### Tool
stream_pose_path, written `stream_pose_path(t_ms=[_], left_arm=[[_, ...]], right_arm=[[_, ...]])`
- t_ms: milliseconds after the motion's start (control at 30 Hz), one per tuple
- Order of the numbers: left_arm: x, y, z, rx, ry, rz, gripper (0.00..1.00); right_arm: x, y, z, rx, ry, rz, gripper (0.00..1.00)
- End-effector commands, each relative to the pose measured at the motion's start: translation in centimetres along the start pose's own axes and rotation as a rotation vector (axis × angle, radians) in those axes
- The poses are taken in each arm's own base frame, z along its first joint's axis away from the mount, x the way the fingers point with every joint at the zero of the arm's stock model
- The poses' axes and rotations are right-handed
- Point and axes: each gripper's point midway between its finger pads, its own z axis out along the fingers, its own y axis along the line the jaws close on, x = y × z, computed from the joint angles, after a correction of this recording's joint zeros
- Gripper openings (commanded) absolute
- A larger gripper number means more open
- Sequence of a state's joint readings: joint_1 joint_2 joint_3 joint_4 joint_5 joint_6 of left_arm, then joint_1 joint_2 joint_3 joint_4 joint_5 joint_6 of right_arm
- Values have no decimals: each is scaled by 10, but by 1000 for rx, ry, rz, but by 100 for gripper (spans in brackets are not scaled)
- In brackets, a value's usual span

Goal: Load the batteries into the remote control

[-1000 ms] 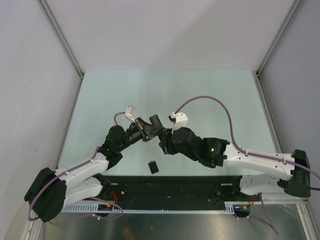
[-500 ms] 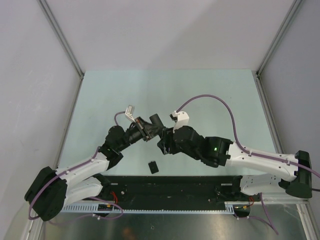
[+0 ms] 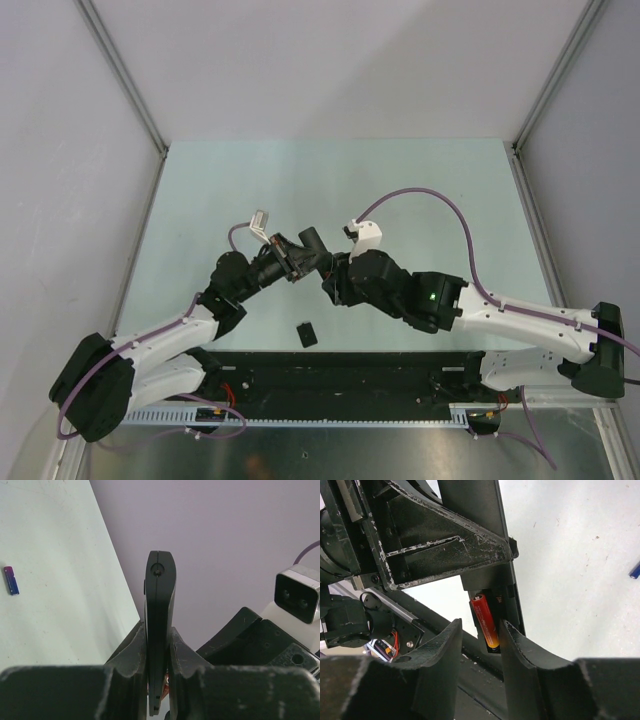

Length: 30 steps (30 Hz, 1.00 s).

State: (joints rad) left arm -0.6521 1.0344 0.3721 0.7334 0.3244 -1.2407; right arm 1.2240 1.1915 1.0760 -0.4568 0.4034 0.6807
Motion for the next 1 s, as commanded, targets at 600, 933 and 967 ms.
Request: stream_pose_path(t_ms=[600,933,967], left_arm=[[-9,-43,-1,146,-20,-45,0],[-7,-43,1,145,-2,-62,0],[-7,-44,1,146,-2,-62,0]], right_arm=[[-7,-24,-6,116,-14,-54,53],[-5,-31,-3,172,-9,-117,54],[-7,-32,-2,181,-14,-128,54]])
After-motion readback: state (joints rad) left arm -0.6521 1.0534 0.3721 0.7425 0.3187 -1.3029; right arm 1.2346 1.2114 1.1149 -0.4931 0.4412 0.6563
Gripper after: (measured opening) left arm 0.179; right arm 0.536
